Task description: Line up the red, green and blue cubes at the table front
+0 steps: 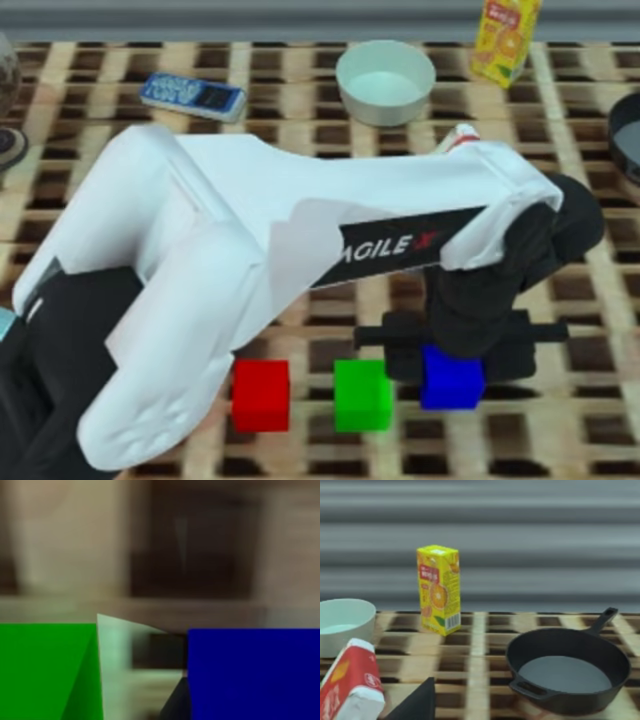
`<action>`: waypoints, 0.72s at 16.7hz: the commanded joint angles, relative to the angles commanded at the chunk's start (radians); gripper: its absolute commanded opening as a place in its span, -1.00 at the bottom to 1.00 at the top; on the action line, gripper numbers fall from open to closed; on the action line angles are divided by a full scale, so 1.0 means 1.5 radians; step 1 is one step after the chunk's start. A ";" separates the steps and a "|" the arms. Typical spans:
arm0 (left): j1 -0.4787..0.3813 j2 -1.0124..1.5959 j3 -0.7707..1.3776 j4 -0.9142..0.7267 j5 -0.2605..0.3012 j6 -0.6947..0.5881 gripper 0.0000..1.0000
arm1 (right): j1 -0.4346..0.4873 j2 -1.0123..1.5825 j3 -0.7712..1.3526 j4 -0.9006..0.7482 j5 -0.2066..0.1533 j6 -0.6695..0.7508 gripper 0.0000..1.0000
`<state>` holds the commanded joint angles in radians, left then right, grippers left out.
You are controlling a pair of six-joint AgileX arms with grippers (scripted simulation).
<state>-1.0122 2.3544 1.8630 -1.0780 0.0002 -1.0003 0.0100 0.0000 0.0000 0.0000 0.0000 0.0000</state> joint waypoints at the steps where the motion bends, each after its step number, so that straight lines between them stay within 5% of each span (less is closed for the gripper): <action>1: 0.000 0.000 0.000 0.000 0.000 0.000 -1.00 | 0.000 0.000 0.000 0.000 0.000 0.000 1.00; 2: 0.000 0.000 0.000 0.000 0.000 0.000 -1.00 | 0.000 0.000 0.000 0.000 0.000 0.000 1.00; 12: 0.000 0.000 0.000 0.000 0.000 0.000 0.51 | 0.000 0.000 0.000 0.000 0.000 0.000 1.00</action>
<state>-1.0122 2.3544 1.8630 -1.0780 0.0002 -1.0003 0.0100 0.0000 0.0000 0.0000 0.0000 0.0000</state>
